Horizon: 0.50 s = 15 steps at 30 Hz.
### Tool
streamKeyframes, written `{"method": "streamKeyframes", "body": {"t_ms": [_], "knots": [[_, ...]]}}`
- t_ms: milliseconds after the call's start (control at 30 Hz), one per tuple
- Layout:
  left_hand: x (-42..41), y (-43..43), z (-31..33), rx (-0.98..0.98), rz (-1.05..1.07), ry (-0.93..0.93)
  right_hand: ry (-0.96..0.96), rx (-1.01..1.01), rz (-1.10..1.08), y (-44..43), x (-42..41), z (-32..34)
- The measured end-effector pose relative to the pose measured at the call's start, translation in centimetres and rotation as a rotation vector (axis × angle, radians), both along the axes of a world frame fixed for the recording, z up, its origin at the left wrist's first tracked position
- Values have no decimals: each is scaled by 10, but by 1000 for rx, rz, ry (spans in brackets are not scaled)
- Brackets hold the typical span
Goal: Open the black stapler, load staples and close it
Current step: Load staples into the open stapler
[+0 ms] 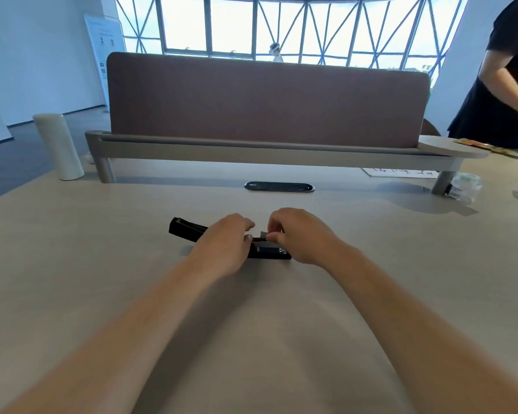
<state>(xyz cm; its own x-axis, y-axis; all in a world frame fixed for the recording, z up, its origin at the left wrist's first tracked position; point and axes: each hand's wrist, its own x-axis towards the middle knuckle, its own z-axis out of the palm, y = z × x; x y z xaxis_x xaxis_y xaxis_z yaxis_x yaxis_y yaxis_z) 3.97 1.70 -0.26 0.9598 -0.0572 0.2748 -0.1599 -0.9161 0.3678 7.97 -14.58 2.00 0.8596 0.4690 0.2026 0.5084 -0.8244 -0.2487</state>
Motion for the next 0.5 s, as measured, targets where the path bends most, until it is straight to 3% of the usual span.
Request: {"method": "streamKeyframes", "body": {"t_ms": [500], "knots": [[1, 1, -6, 49, -35, -36, -28, -23, 25, 4, -6, -3]]}}
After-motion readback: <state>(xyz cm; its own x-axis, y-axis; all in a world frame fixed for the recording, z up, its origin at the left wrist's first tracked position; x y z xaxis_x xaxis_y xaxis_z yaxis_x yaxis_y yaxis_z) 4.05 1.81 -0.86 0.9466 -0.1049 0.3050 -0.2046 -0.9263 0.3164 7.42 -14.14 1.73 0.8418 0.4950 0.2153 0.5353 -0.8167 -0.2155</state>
